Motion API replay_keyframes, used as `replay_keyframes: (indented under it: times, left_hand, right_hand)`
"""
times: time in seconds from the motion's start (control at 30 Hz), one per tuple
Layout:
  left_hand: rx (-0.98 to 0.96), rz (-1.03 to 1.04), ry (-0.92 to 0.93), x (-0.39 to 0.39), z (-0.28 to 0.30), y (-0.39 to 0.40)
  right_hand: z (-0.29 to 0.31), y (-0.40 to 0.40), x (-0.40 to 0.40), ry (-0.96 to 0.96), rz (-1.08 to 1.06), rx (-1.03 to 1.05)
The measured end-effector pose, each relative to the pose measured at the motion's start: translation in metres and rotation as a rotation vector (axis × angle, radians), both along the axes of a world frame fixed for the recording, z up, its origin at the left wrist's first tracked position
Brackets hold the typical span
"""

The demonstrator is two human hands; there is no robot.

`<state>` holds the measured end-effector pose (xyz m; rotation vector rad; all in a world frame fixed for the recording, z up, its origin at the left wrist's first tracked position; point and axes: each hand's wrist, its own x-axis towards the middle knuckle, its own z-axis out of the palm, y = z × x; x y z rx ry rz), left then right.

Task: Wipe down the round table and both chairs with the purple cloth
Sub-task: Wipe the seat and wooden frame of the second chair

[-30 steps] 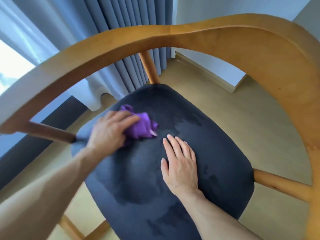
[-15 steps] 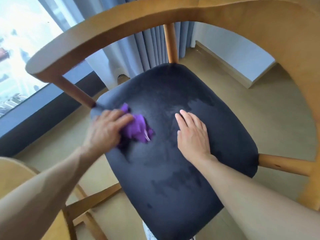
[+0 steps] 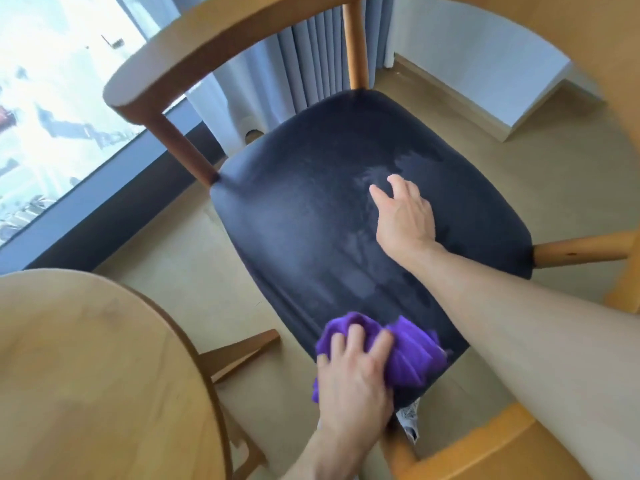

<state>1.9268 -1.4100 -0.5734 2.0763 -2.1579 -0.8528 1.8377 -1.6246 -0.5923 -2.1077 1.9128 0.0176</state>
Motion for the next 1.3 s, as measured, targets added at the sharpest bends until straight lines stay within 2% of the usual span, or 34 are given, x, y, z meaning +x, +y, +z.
replay_keyframes:
  times: [0.07,0.13,0.17,0.23,0.3,0.33,0.4,0.47,0.57,0.63,0.67,0.73,0.83,0.9,0.93,1.0,1.07,1.13,1.2,1.27,1.3]
  left_hand:
    - [-0.02,-0.223,0.057,0.013,-0.003,-0.003]
    - [-0.145,-0.272,-0.047,0.053,-0.009,-0.033]
    - [-0.189,-0.199,-0.125,0.077,-0.012,-0.058]
    - [-0.199,0.104,-0.22,0.123,-0.011,-0.113]
    - [-0.189,0.377,-0.211,0.146,-0.008,-0.145]
    - [-0.176,0.438,-0.207,0.143,-0.008,-0.148]
    - [-0.168,0.436,-0.178,0.114,-0.009,-0.127]
    - [-0.157,0.307,-0.145,0.064,-0.012,-0.081]
    - [-0.114,-0.157,0.005,-0.006,-0.01,-0.018]
    - [-0.078,-0.459,0.075,-0.014,-0.01,-0.02]
    - [-0.125,-0.502,0.073,-0.005,-0.012,-0.038]
    - [-0.227,-0.382,-0.017,0.025,-0.015,-0.083]
    - [-0.273,0.128,-0.145,0.072,-0.015,-0.162]
    - [-0.232,0.459,-0.153,0.082,-0.014,-0.195]
    - [-0.203,0.549,-0.164,0.075,-0.014,-0.2]
    - [-0.174,0.516,-0.184,0.03,-0.011,-0.186]
    - [-0.155,0.289,-0.165,-0.035,-0.01,-0.148]
    - [-0.12,0.023,-0.093,-0.086,-0.006,-0.11]
    - [-0.022,-0.027,0.053,-0.089,-0.004,-0.108]
    - [0.08,-0.055,0.325,-0.058,-0.003,-0.125]
    - [0.071,-0.064,0.417,-0.036,-0.001,-0.133]
  right_hand:
    - [0.007,0.006,0.004,0.06,-0.039,0.004]
    - [0.01,0.012,0.005,0.084,-0.059,0.034]
    - [0.01,0.014,0.004,0.085,-0.065,0.048]
    - [0.008,0.015,-0.003,0.063,-0.073,0.071]
    - [0.007,0.014,-0.009,0.008,-0.074,0.08]
    - [0.007,0.012,-0.011,-0.027,-0.087,0.083]
    - [0.01,0.009,-0.015,-0.077,-0.113,0.108]
    - [0.012,0.006,-0.018,-0.106,-0.126,0.146]
    - [0.017,-0.001,-0.022,-0.142,-0.141,0.207]
    - [0.019,-0.005,-0.026,-0.154,-0.137,0.249]
    - [0.02,-0.007,-0.028,-0.164,-0.129,0.27]
    - [0.022,-0.008,-0.032,-0.184,-0.102,0.301]
    - [0.024,-0.008,-0.039,-0.288,-0.095,0.319]
    - [0.023,-0.006,-0.042,-0.456,-0.191,0.361]
    - [0.022,-0.006,-0.044,-0.553,-0.275,0.393]
    - [0.022,-0.008,-0.047,-0.751,-0.476,0.445]
    - [0.025,-0.01,-0.052,-0.877,-0.605,0.456]
    - [0.031,-0.008,-0.059,-0.78,-0.623,0.441]
    - [0.037,-0.003,-0.067,-0.602,-0.57,0.408]
    - [0.042,0.007,-0.075,-0.374,-0.554,0.255]
    - [0.045,0.016,-0.073,-0.224,-0.576,0.157]
